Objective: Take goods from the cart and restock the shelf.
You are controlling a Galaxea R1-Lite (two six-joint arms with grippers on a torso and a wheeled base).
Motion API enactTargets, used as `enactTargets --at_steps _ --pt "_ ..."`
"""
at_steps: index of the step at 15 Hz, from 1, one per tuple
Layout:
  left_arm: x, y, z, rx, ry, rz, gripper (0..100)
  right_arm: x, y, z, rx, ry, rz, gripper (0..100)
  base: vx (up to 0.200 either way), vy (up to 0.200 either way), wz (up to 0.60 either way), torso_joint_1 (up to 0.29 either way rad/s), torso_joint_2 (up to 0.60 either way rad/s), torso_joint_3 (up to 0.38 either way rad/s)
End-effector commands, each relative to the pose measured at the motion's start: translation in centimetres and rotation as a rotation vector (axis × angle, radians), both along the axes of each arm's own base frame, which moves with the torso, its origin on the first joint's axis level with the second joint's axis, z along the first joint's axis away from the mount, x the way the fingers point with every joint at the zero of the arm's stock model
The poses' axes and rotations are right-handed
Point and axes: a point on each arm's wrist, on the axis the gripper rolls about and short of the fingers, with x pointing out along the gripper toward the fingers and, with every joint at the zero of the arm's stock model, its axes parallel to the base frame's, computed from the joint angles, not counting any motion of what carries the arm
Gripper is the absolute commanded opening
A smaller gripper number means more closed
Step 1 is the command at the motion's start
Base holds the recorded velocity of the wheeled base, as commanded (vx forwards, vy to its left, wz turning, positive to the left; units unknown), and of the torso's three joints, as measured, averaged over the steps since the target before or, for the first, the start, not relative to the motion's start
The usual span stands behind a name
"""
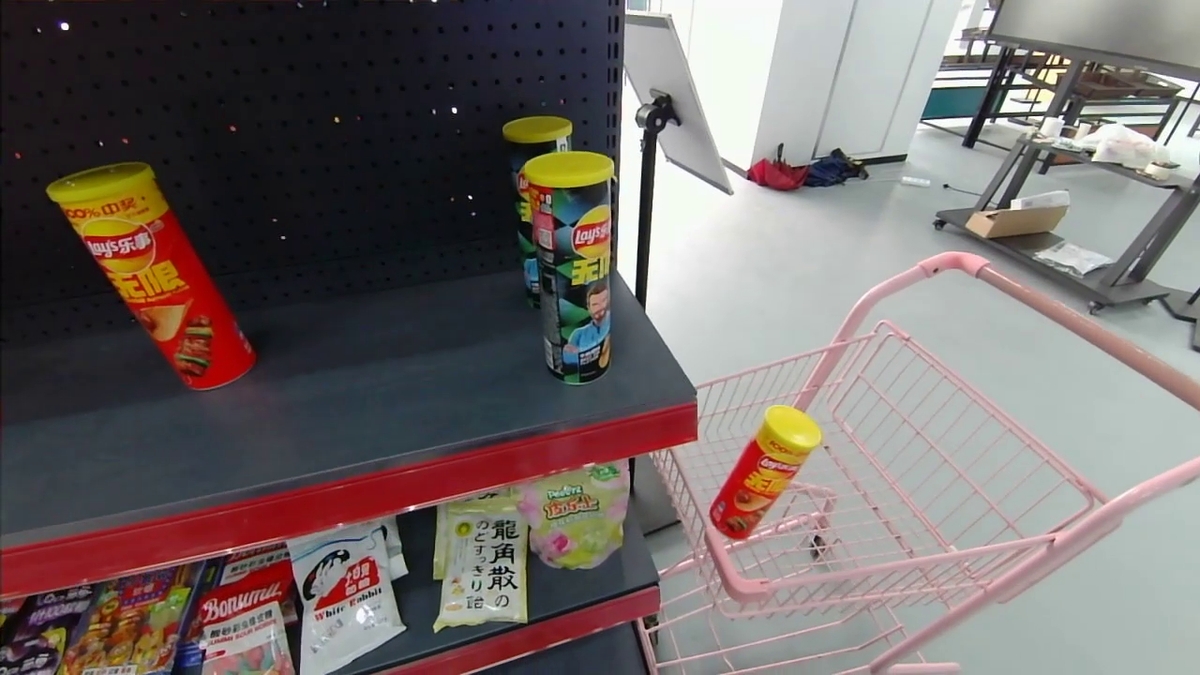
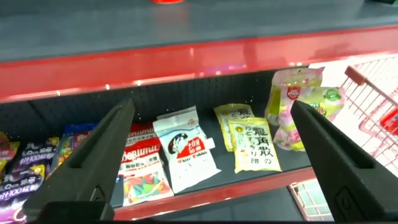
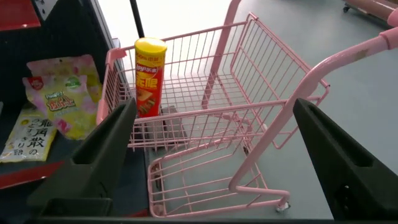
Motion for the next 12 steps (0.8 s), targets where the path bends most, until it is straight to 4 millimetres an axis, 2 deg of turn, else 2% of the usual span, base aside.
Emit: enactTargets --at_steps 1,3,7,8,9,10,11,12 --pt "0.0 0.0 0.0 -0.001 0.000 0.001 100 0.0 0.0 0.0 0.000 -0.001 0.000 100 0.000 0.000 0.00 -0.149 0.41 0.246" --pt "0.0 0.0 0.0 -0.001 0.000 0.001 100 0.0 0.0 0.0 0.001 -0.001 0.000 100 0.000 0.000 0.00 -0.136 0.37 0.232" --pt "0.0 0.0 0.0 -0.001 0.000 0.001 100 0.0 0.0 0.0 -0.005 0.007 -0.004 100 0.000 0.000 0.00 -0.029 0.08 0.055" --pt "0.0 0.0 0.0 -0.001 0.000 0.001 100 -0.1 0.0 0.9 -0.005 -0.018 0.007 100 0.000 0.000 0.00 0.000 0.00 0.000" --pt "0.0 0.0 0.0 -0.001 0.000 0.001 100 0.9 0.0 7.6 0.029 -0.004 0.038 100 0.000 0.000 0.00 0.000 0.00 0.000" --pt "0.0 0.0 0.0 -0.001 0.000 0.001 100 3.6 0.1 12.9 0.135 0.031 0.054 100 0.000 0.000 0.00 0.000 0.00 0.000" --pt "0.0 0.0 0.0 -0.001 0.000 0.001 100 6.2 0.4 15.2 0.151 0.092 0.145 100 0.000 0.000 0.00 0.000 0.00 0.000" --pt "0.0 0.0 0.0 -0.001 0.000 0.001 100 8.4 0.9 14.8 0.124 0.192 0.244 100 0.000 0.000 0.00 0.000 0.00 0.000"
